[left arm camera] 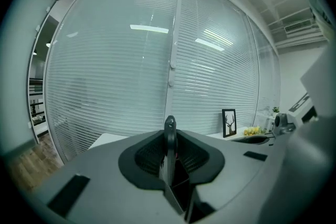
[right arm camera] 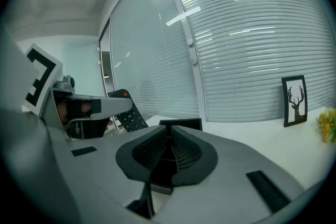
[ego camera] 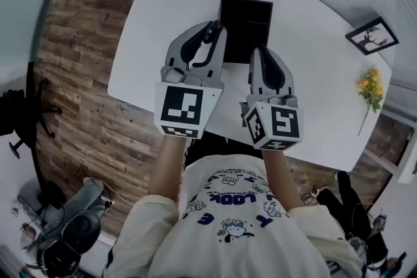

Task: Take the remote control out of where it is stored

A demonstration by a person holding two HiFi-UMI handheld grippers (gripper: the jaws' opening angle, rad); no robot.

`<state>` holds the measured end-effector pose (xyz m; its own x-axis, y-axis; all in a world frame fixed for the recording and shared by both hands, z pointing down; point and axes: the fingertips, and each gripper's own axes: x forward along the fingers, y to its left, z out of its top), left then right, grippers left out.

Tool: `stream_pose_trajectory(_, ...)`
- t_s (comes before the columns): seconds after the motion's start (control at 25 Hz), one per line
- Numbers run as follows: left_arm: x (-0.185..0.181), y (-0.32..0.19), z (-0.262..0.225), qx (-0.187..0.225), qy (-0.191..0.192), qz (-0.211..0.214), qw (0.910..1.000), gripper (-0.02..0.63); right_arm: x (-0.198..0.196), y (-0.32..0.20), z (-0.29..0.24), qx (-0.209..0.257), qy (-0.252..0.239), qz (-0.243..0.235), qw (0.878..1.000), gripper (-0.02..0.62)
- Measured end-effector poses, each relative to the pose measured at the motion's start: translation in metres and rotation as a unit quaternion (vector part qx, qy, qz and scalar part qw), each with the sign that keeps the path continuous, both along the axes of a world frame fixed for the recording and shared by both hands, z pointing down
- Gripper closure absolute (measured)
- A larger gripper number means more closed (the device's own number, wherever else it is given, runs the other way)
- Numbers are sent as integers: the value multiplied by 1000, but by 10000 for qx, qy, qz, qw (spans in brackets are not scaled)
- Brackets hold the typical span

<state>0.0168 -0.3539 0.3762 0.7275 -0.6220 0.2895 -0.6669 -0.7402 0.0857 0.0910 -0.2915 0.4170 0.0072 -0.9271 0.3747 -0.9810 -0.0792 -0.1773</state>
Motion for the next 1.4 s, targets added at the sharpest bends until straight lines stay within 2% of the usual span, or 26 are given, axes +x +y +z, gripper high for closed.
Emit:
stream_pose_trajectory(0.48, -60, 19, -21, 105, -52, -639, 9979, 535, -37, 5, -31, 306, 107, -339, 9989, 546)
stream_pose_trajectory(0.76, -98, 32, -15, -32, -78, -1008, 9949, 535, -68, 2, -40, 371, 151, -552, 9977, 546)
stream_pose_trajectory(1.08, -116, 38, -9, -127, -109, -1293, 9915, 535, -82, 0, -42, 382, 149, -718, 9966, 546)
stream_pose_trajectory(1.4, -119, 37, -8, -182, -123, -1393, 9900, 535, -83, -1, -45, 366, 230, -741, 9963, 546)
